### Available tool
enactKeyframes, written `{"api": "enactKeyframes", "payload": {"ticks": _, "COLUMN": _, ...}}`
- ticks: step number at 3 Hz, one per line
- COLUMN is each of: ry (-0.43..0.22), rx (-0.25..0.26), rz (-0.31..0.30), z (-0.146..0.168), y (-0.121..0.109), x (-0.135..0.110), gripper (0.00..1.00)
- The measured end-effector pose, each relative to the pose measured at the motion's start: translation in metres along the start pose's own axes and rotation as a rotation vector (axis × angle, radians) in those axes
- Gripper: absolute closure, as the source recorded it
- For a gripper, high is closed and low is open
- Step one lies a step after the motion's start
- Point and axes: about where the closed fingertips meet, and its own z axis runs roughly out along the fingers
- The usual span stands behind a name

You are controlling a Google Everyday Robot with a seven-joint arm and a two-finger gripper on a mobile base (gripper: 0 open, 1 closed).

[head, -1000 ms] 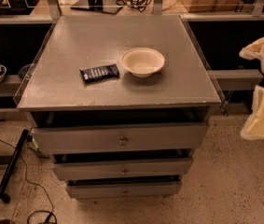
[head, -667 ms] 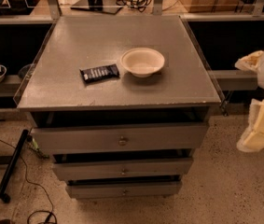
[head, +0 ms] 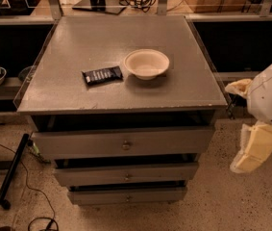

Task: Open top drawer

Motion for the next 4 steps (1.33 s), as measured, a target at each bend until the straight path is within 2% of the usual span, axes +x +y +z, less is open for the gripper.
{"api": "enactKeyframes", "payload": {"ticks": 2, "ry": -0.014, "rx": -0.09, "rz": 0.007, "z": 0.063, "y": 0.006, "x": 0.021, "gripper": 0.0}}
{"api": "enactKeyframes", "payload": {"ticks": 3, "ry": -0.014, "rx": -0.09, "rz": 0.007, "z": 0.063, "y": 0.006, "x": 0.021, "gripper": 0.0}}
{"api": "enactKeyframes", "payload": {"ticks": 4, "ry": -0.001, "rx": -0.069, "rz": 0.022, "z": 0.077, "y": 0.011, "x": 0.022, "gripper": 0.0}}
